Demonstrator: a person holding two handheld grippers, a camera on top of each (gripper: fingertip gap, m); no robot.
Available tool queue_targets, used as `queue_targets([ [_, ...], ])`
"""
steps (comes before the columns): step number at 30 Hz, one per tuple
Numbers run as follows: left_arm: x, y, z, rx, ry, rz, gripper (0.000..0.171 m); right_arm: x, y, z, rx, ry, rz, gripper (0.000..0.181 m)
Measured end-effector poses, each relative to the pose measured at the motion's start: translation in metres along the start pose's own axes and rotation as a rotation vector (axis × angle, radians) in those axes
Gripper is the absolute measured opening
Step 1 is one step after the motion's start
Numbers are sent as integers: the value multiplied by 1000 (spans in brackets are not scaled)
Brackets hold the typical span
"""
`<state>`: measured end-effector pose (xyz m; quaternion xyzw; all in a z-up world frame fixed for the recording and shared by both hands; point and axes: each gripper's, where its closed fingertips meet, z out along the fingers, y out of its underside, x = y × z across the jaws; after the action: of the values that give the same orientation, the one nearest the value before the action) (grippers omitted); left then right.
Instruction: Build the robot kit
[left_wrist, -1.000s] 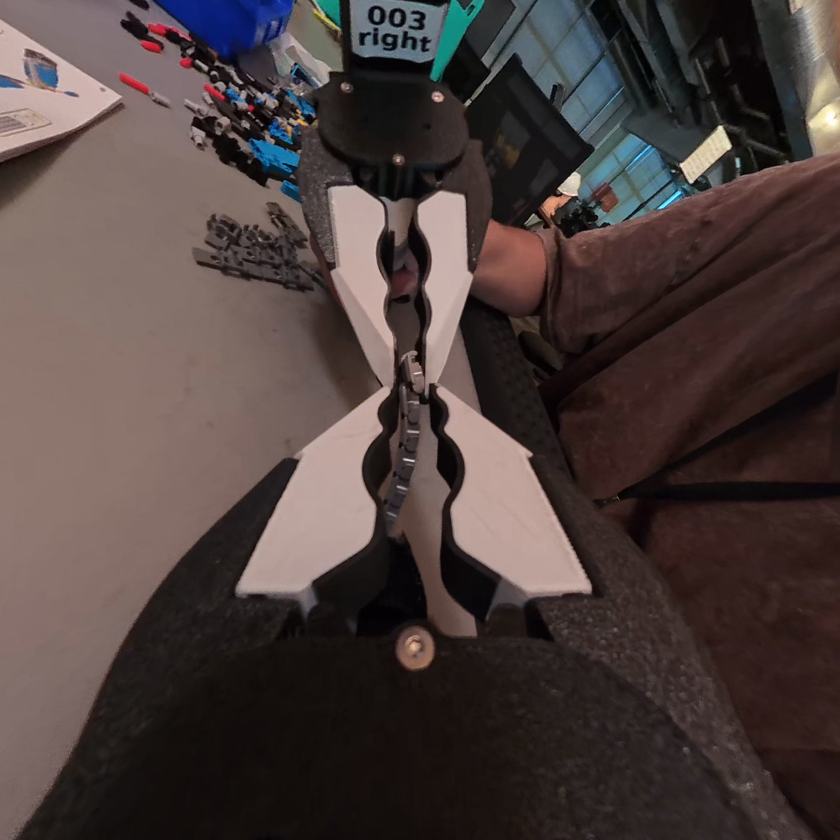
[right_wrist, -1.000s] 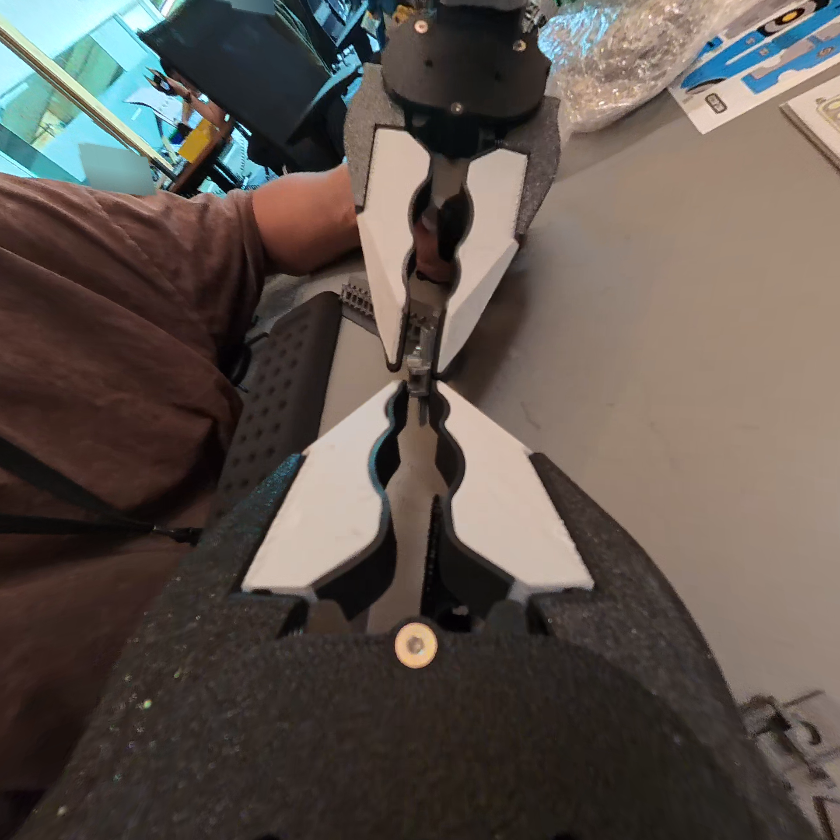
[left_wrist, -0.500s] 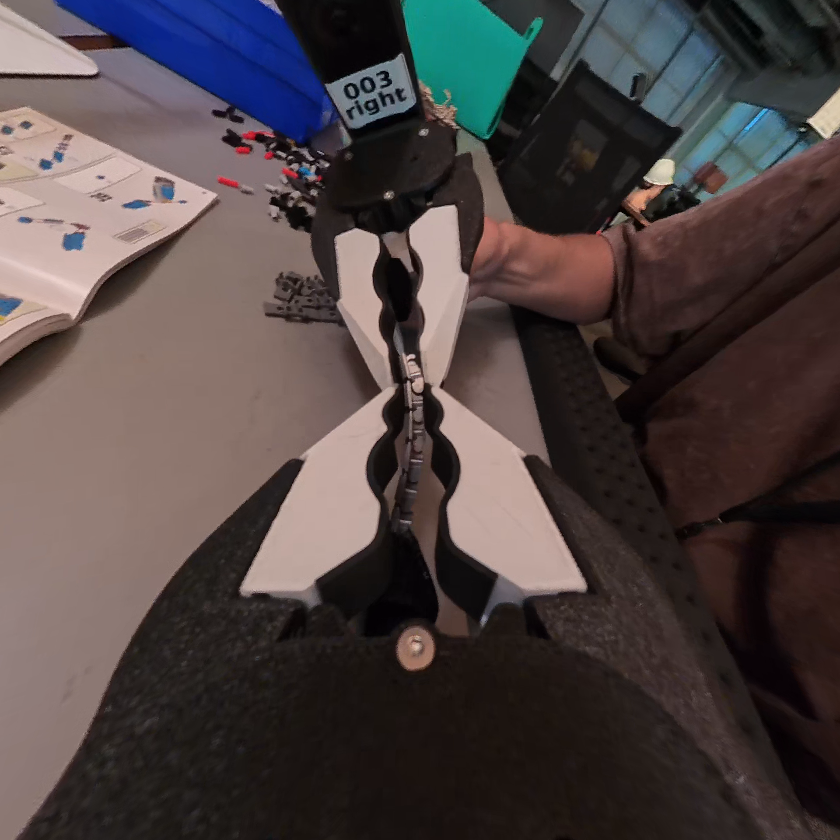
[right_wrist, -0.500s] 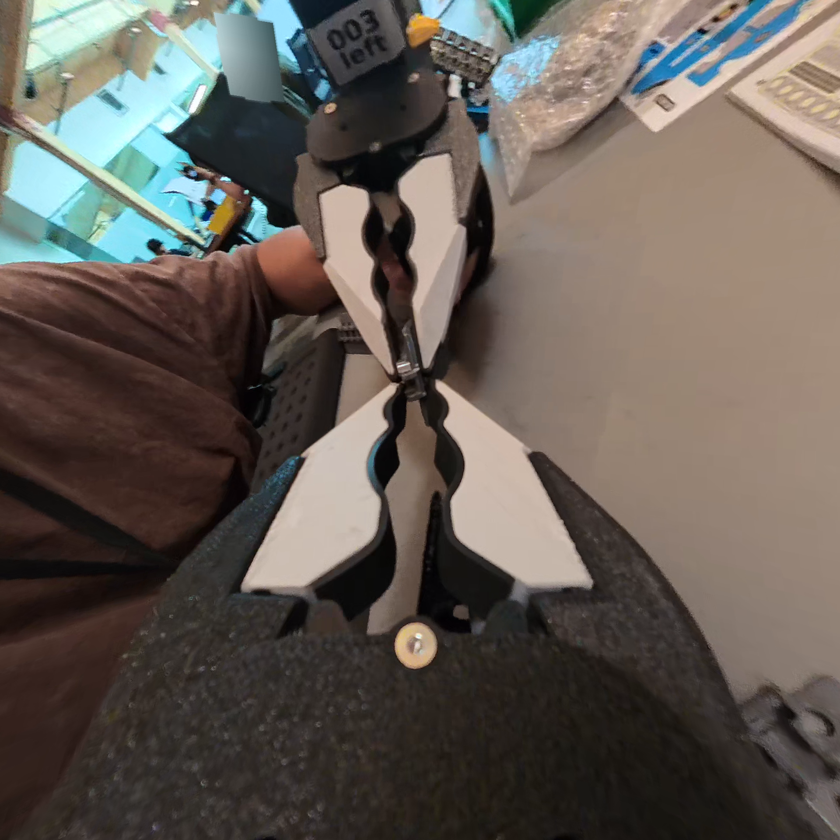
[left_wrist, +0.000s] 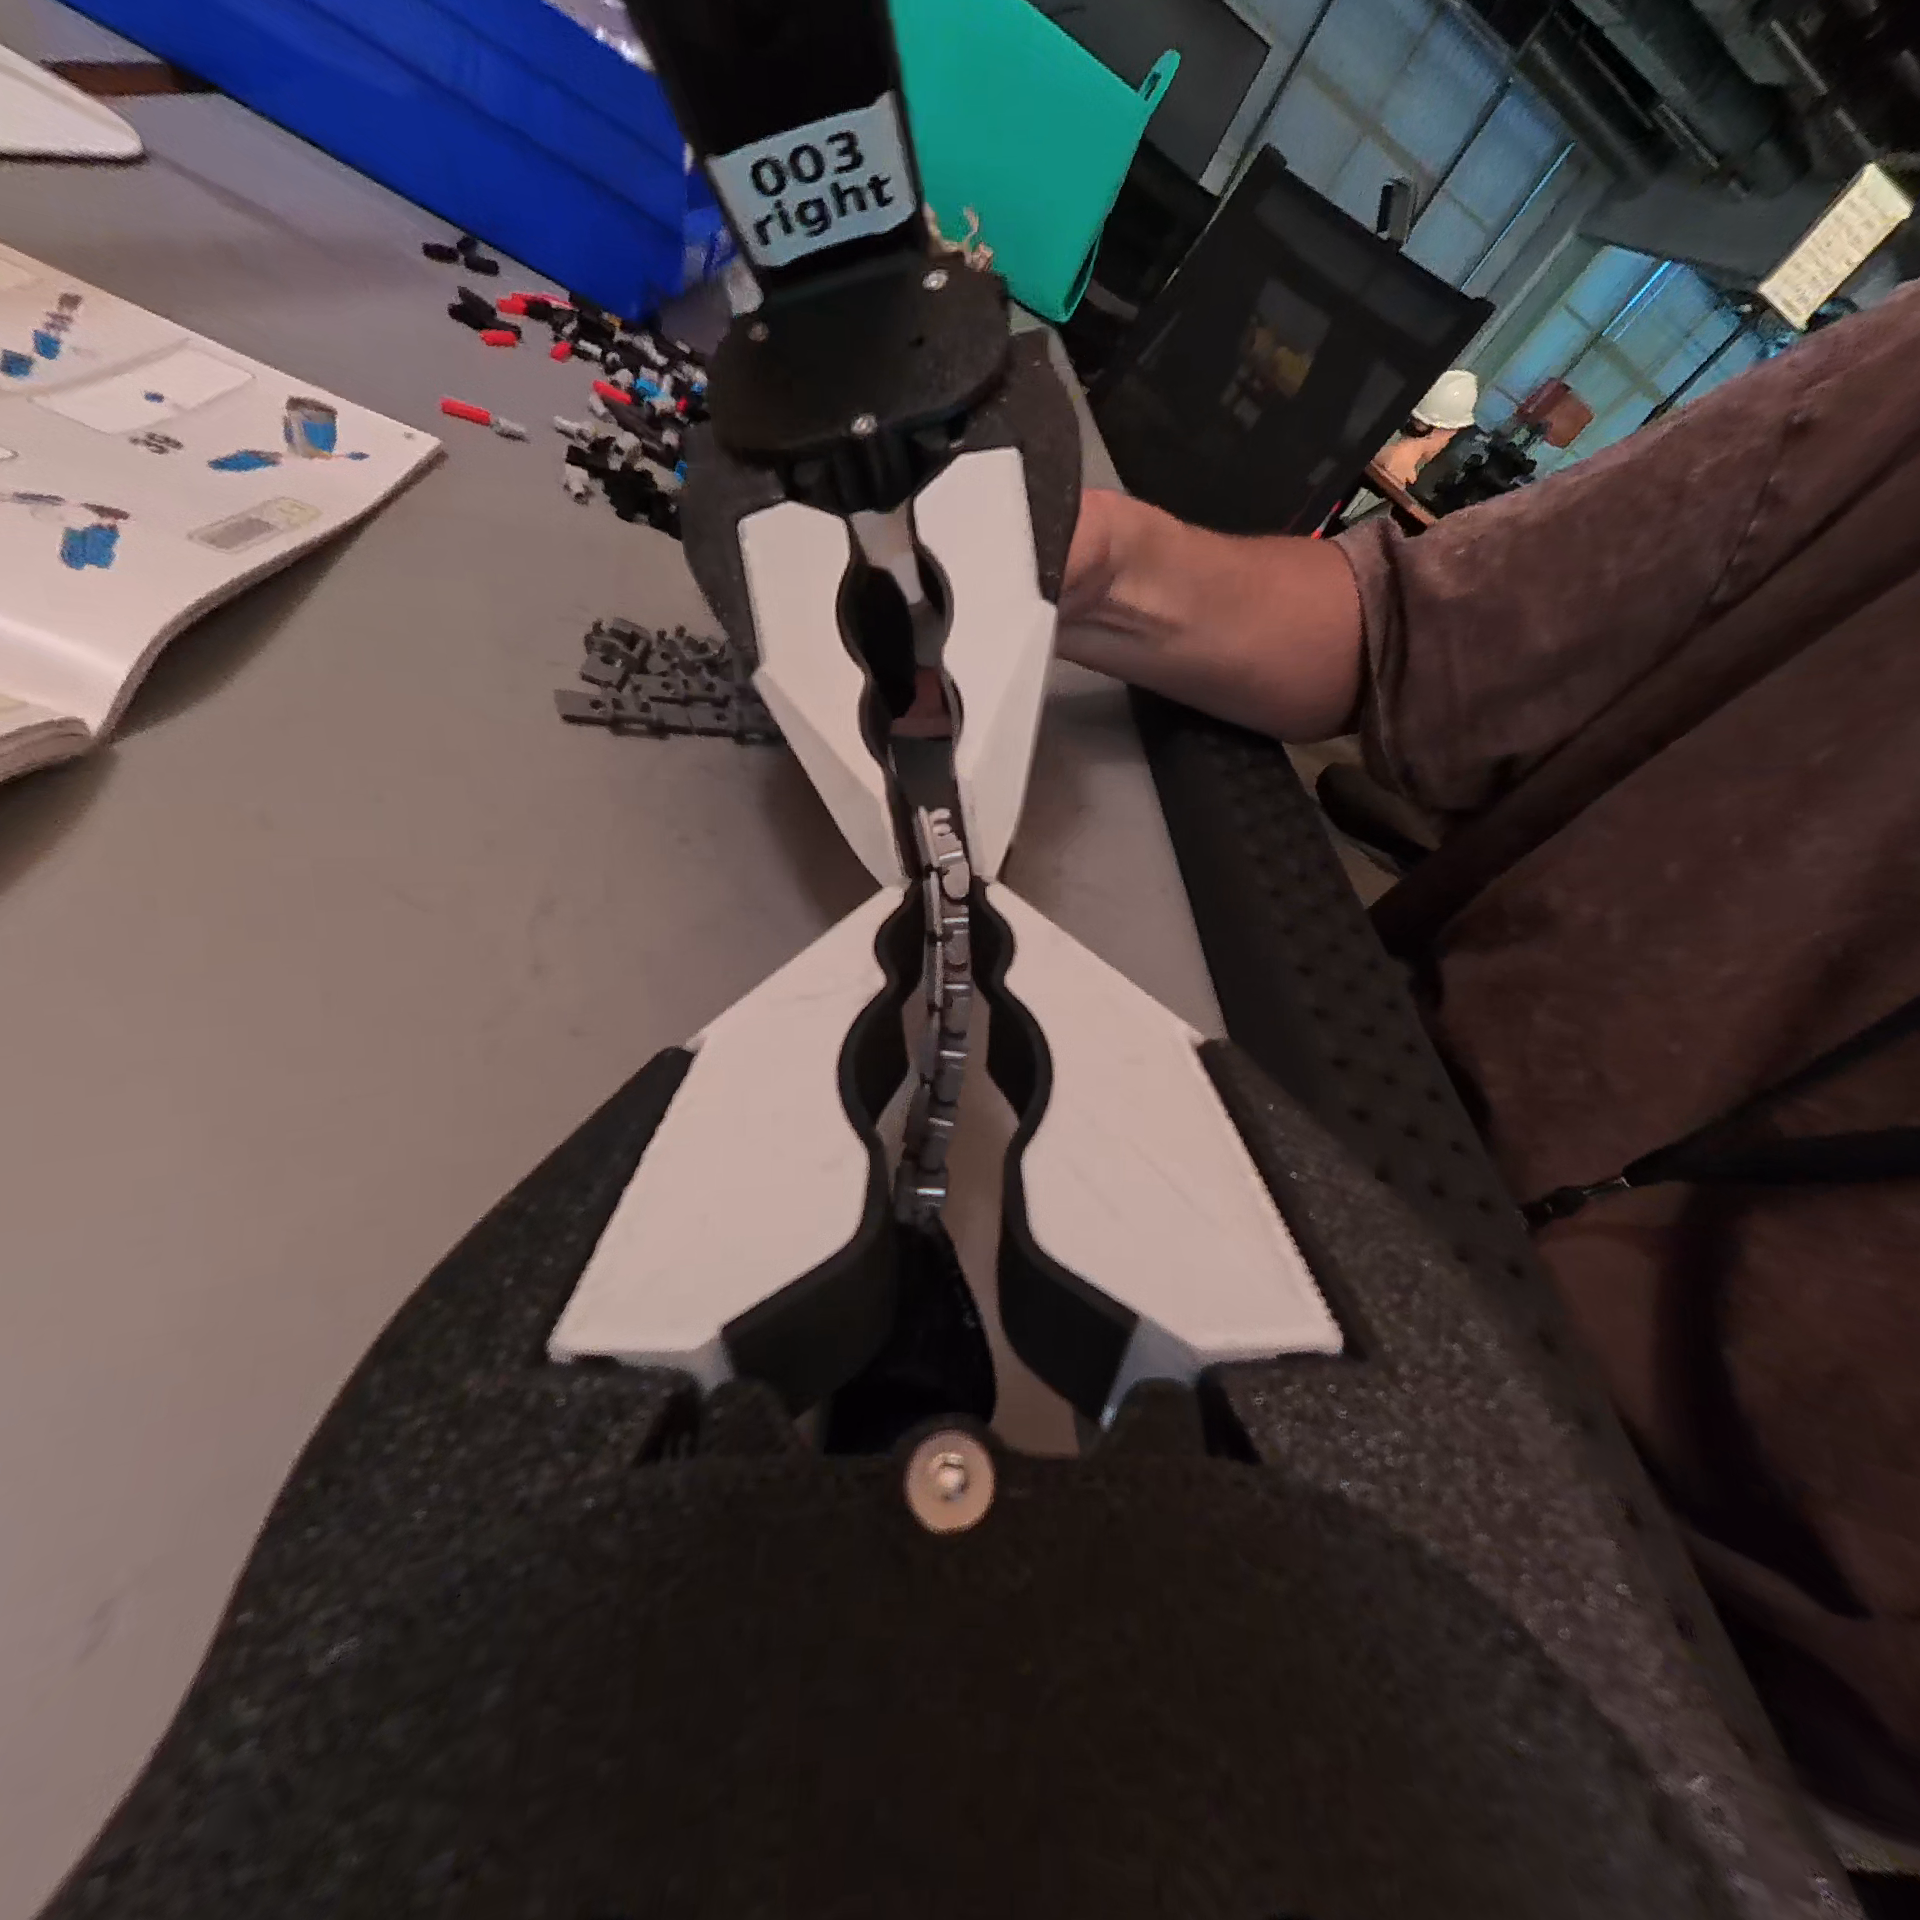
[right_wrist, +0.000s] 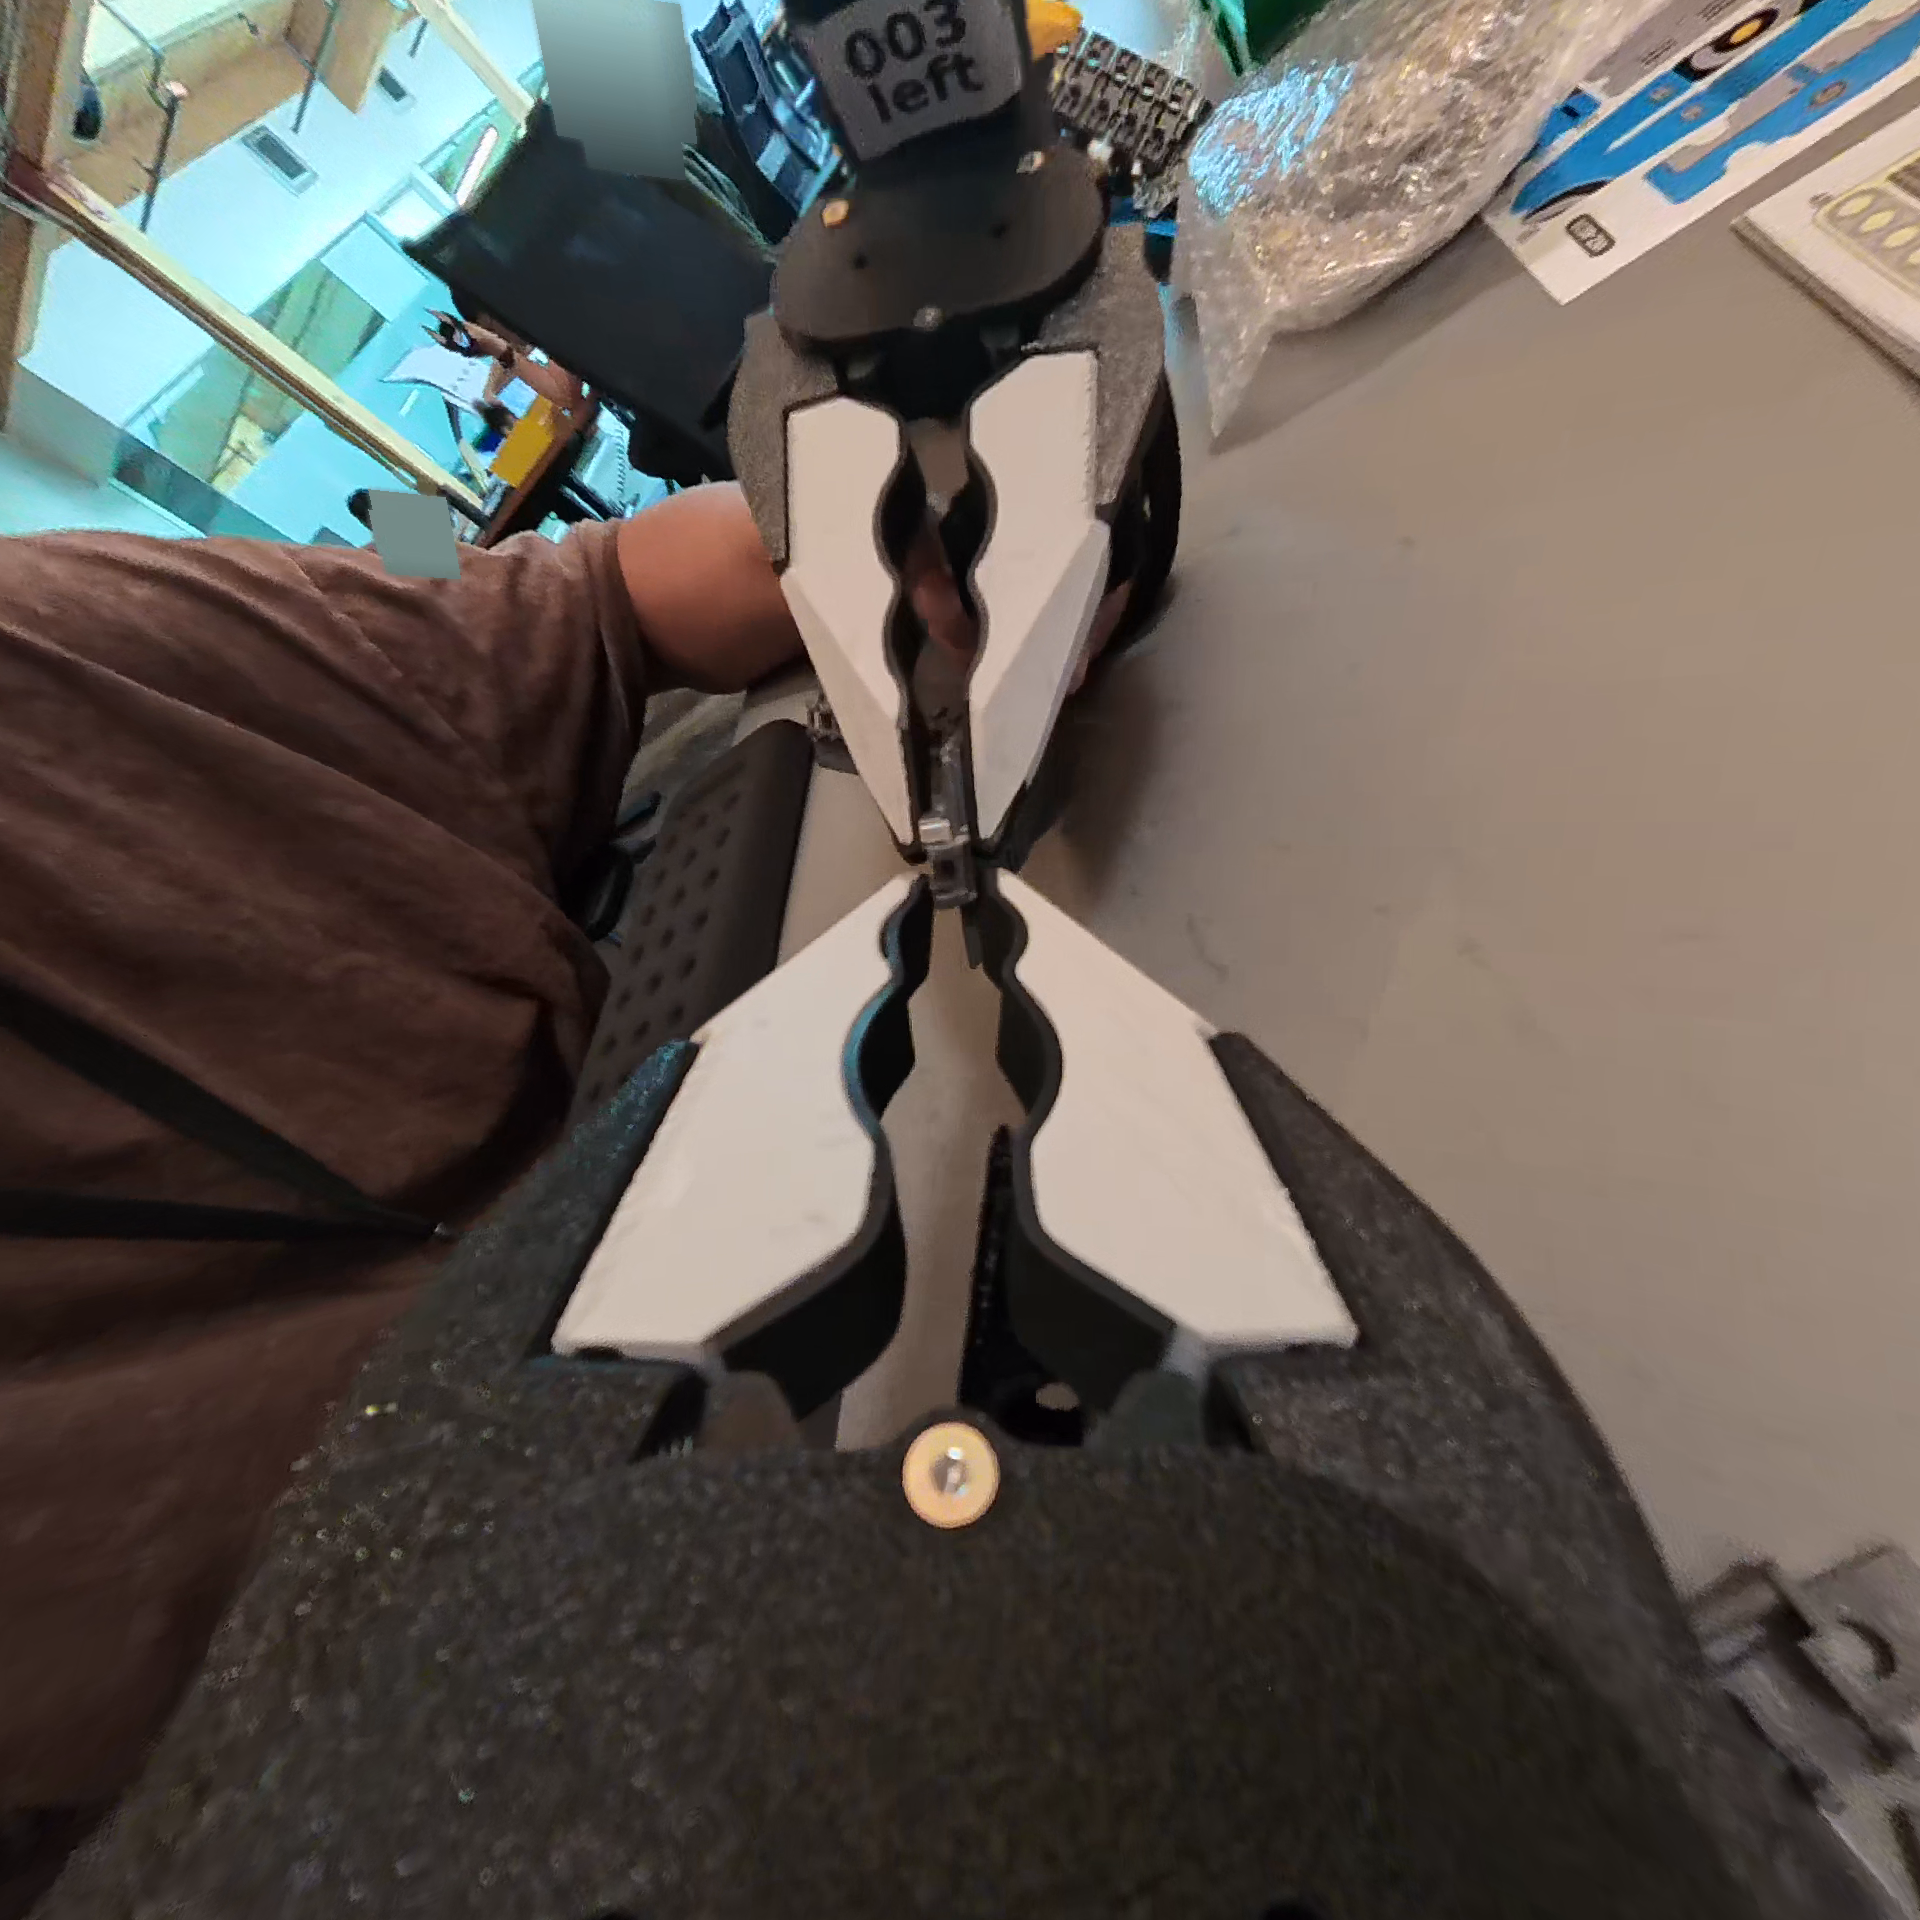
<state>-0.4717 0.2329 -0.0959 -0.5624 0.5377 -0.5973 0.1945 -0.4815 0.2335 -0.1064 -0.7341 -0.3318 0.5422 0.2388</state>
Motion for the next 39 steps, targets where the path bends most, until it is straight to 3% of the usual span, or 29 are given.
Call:
queue_targets([
  [4, 2, 1, 0, -7, -16, 58, 6, -2, 0, 2, 4, -33, 55, 8],
  [9, -18, 19, 5, -154, -159, 104, 6, 24, 14, 6, -77, 141, -9, 9],
  [16, -25, 41, 5, -287, -174, 62, 7, 45, 29, 6, -229, 401, -311, 24],
  [22, -32, 45, 6, -315, -225, 73, 8, 45, 31, 11, -228, 378, -304, 9],
  [26, -37, 59, 1, -406, -240, 68, 23, 51, 27, 8, -214, 428, -306, 8],
  [29, -43, 59, 0, -417, -296, 110, 8, 52, 25, 8, -211, 449, -301, 8],
  [35, -50, 58, -2, -437, -392, 279, 6, 58, 22, 9, -195, 530, -209, 9],
  [39, -50, 58, -2, -440, -387, 283, 7, 60, 20, 9, -165, 536, -131, 8],
])
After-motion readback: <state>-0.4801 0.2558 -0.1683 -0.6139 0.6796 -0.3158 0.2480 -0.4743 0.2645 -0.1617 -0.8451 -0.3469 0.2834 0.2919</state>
